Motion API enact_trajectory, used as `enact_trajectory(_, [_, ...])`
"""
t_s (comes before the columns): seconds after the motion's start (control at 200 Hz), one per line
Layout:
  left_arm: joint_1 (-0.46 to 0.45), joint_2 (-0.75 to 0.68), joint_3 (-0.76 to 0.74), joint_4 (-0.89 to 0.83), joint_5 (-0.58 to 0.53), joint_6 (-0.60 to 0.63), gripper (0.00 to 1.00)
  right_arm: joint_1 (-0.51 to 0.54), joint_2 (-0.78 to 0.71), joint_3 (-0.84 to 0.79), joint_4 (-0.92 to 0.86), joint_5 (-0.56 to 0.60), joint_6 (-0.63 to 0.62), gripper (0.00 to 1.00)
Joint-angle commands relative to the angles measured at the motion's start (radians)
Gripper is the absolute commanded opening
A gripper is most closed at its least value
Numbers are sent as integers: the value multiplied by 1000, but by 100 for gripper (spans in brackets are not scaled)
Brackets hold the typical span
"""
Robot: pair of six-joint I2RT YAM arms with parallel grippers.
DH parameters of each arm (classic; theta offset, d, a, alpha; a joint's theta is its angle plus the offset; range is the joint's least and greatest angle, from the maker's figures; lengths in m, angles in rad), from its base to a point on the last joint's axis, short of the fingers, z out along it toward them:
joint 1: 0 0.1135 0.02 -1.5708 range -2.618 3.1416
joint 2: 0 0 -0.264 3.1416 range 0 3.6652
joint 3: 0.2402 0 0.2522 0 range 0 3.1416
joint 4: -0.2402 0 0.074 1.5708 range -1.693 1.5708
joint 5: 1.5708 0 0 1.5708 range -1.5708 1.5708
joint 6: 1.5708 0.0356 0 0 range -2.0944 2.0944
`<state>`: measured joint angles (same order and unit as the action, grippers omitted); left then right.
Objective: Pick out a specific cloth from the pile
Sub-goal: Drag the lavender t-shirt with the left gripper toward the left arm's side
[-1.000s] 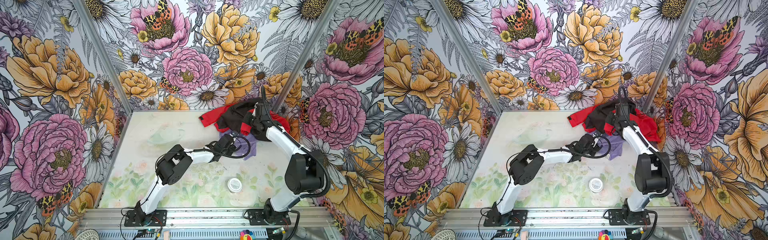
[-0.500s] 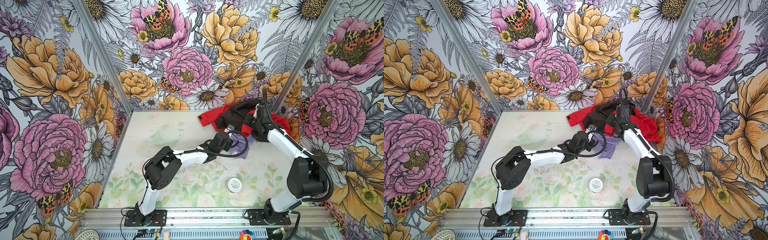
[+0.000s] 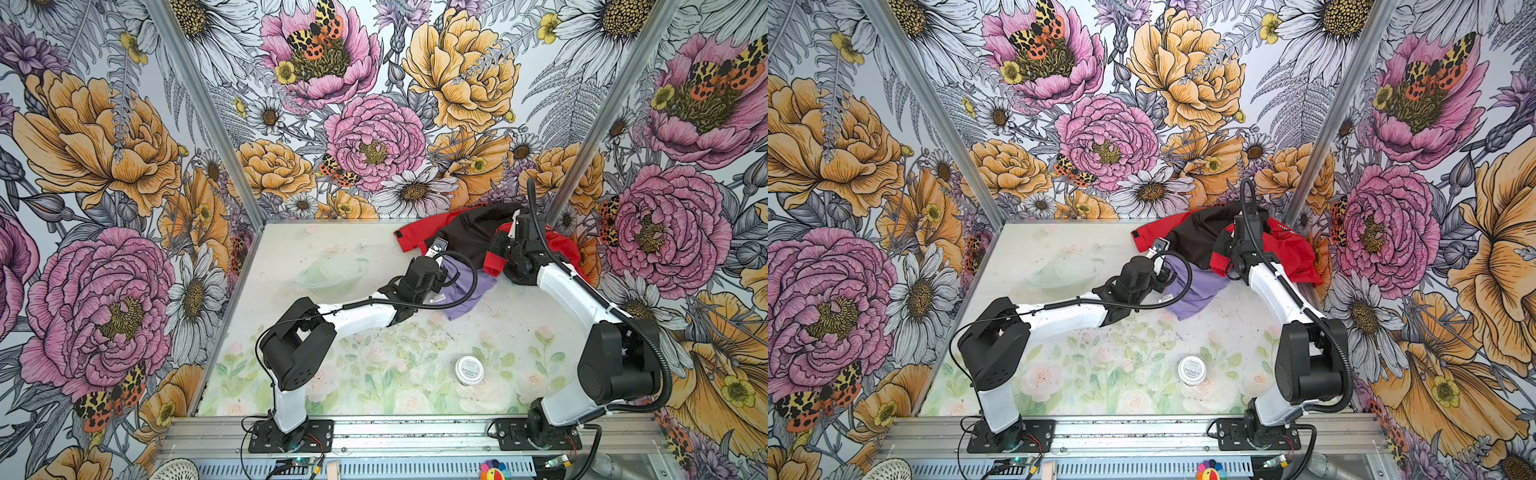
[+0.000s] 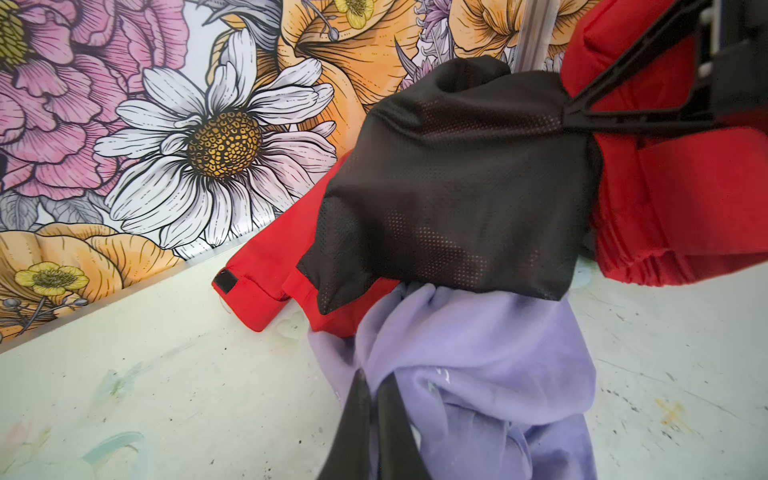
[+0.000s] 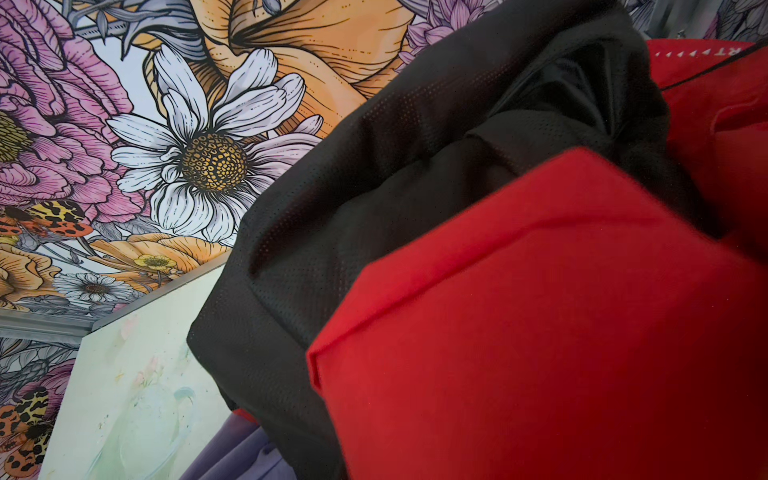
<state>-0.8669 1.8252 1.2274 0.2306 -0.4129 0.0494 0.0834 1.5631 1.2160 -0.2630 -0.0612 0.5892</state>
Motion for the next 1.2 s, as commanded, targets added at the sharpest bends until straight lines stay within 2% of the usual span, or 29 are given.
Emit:
enact_trajectory(0.0, [21, -69, -29, 67, -53, 9, 0, -7, -52, -2, 45, -5, -11, 0])
enact_trajectory(0.615, [153, -332, -243, 79, -101, 3, 0, 5, -83, -21, 45, -19, -8, 0])
enact_trajectory(1.196, [325, -552, -396, 18, -71, -52, 0, 130, -92, 11, 42, 2, -17, 0])
